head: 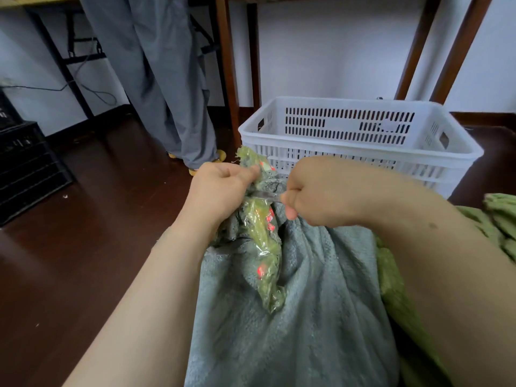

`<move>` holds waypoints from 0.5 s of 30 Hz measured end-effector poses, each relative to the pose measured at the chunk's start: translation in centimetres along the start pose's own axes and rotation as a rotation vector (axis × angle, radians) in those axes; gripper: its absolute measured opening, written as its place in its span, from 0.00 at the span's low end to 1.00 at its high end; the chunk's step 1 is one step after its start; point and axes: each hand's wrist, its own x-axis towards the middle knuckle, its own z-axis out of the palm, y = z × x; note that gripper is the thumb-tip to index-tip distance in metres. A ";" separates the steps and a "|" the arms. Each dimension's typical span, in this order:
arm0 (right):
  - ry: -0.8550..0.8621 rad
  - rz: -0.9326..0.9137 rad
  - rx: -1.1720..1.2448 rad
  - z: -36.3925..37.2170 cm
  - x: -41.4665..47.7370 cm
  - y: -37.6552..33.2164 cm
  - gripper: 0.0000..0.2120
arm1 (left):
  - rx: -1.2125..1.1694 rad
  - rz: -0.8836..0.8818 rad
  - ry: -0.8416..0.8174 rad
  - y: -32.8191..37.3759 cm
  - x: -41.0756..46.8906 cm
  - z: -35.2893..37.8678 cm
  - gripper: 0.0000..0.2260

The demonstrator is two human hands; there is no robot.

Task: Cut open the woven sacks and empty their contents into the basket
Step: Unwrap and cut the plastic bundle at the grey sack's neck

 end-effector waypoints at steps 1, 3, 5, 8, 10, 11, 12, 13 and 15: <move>0.003 0.001 -0.036 0.1 0.0 -0.3 0.11 | 0.045 0.039 -0.005 0.1 0.0 0.0 0.14; 0.019 0.006 -0.096 0.5 0.2 -1.1 0.17 | 0.150 0.130 -0.029 0.4 -0.2 0.1 0.16; 0.042 0.015 -0.123 1.2 0.6 -1.7 0.17 | 0.268 0.231 -0.052 0.7 -0.5 0.2 0.14; 0.042 0.035 -0.117 2.4 1.4 -2.3 0.12 | 0.373 0.304 -0.056 0.7 -0.8 0.3 0.09; 0.044 0.030 -0.092 2.9 1.7 -2.5 0.13 | 0.390 0.316 -0.042 0.3 -1.0 0.2 0.09; 0.041 0.022 -0.082 3.0 1.7 -2.5 0.15 | 0.395 0.314 -0.019 -0.1 -0.9 0.1 0.09; 0.032 0.013 -0.075 3.0 1.7 -2.5 0.16 | 0.397 0.302 0.010 -0.3 -0.7 -0.1 0.11; 0.017 0.006 -0.069 2.8 1.6 -2.4 0.16 | 0.392 0.280 0.040 -0.6 -0.5 -0.5 0.14; -0.009 -0.004 -0.064 2.4 1.2 -2.3 0.17 | 0.367 0.230 0.096 -0.8 -0.1 -1.2 0.15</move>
